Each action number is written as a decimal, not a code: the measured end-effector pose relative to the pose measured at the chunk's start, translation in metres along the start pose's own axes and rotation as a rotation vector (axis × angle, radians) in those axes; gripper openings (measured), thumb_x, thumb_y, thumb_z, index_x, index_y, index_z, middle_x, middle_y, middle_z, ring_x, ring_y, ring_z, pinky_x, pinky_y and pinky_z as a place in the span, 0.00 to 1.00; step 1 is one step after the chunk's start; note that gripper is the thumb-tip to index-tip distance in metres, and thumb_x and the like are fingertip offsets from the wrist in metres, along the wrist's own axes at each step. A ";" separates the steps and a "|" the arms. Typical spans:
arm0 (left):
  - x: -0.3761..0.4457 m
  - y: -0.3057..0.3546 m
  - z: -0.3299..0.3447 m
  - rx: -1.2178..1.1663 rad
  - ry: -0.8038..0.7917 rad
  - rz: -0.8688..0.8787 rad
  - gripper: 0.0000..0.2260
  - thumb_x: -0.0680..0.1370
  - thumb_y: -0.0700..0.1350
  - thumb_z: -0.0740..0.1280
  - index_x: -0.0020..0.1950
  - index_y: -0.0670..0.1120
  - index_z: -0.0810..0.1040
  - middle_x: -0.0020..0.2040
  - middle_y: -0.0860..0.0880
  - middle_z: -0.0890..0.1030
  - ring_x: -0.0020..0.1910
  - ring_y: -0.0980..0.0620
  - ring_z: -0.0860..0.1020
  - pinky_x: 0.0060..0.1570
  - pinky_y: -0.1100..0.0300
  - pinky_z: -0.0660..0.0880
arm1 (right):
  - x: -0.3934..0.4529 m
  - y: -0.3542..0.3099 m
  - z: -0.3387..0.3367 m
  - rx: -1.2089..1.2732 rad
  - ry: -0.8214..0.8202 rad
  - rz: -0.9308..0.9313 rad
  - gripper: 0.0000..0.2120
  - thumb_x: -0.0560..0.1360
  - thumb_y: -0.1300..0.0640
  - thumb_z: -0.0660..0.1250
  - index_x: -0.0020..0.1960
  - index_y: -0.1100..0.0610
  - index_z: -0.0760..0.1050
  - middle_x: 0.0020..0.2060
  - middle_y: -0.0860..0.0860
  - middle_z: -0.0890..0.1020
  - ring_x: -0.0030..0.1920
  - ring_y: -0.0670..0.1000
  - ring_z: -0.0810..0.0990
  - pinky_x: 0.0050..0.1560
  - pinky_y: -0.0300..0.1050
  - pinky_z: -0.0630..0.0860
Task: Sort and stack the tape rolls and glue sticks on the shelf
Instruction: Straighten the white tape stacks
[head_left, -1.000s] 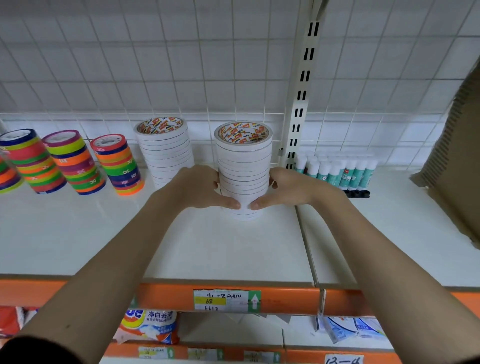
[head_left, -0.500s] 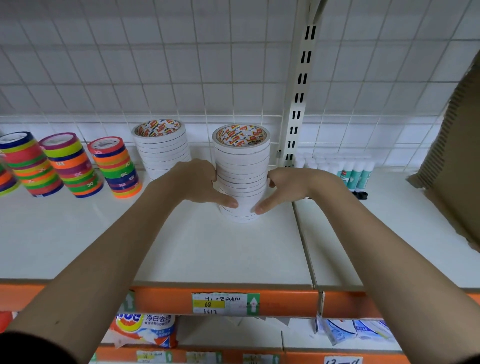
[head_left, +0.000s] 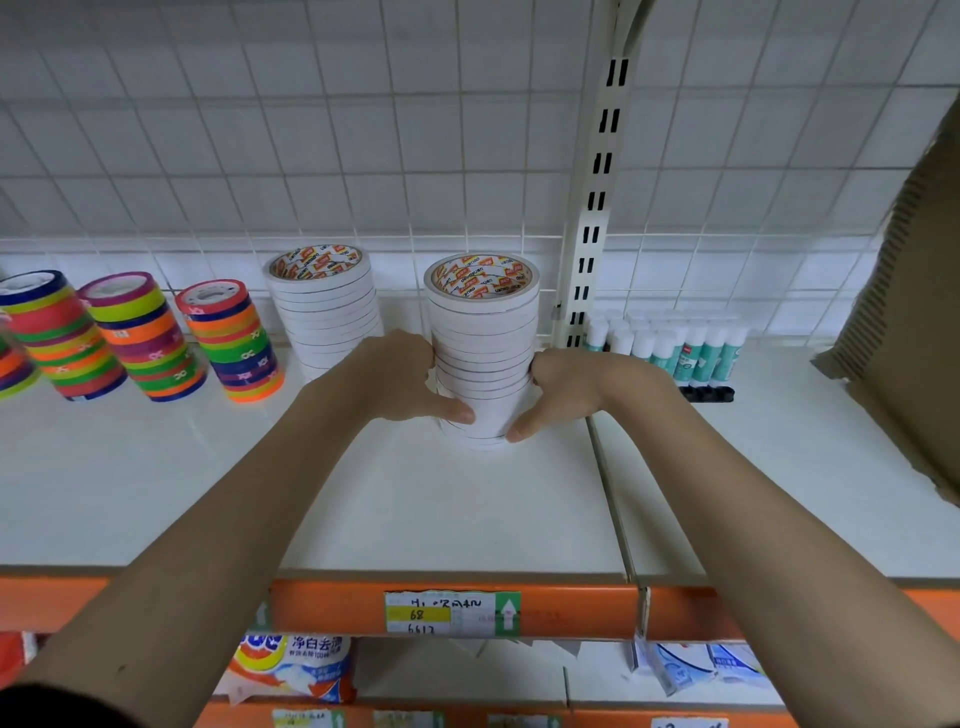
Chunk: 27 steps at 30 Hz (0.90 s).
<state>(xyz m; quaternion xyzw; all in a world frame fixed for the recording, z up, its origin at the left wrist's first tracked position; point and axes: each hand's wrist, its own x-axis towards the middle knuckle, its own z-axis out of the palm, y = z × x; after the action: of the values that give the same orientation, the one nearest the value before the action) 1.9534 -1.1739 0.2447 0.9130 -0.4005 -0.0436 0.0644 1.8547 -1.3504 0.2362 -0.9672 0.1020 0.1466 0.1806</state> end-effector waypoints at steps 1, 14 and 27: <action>-0.001 0.001 0.002 -0.004 0.014 0.002 0.34 0.63 0.69 0.69 0.56 0.43 0.77 0.50 0.49 0.81 0.50 0.49 0.78 0.51 0.56 0.73 | -0.001 0.001 0.000 0.023 0.013 -0.008 0.37 0.60 0.37 0.73 0.66 0.49 0.71 0.61 0.46 0.76 0.60 0.51 0.74 0.63 0.48 0.71; -0.008 0.005 0.005 -0.052 0.136 -0.002 0.38 0.62 0.73 0.65 0.61 0.47 0.75 0.54 0.51 0.81 0.54 0.50 0.76 0.55 0.56 0.69 | -0.018 0.007 -0.012 0.258 0.184 -0.118 0.26 0.66 0.47 0.75 0.63 0.49 0.74 0.55 0.43 0.76 0.56 0.44 0.72 0.48 0.31 0.65; -0.005 -0.011 0.012 -0.223 -0.079 -0.034 0.36 0.62 0.59 0.77 0.66 0.51 0.69 0.57 0.55 0.74 0.52 0.55 0.72 0.53 0.58 0.66 | -0.025 0.006 0.008 0.174 0.234 0.052 0.41 0.64 0.34 0.70 0.68 0.58 0.67 0.60 0.50 0.75 0.59 0.49 0.73 0.55 0.40 0.70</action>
<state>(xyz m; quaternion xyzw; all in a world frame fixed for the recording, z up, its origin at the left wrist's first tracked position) 1.9559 -1.1640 0.2311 0.9043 -0.3800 -0.1249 0.1493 1.8281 -1.3489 0.2353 -0.9554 0.1598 0.0280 0.2469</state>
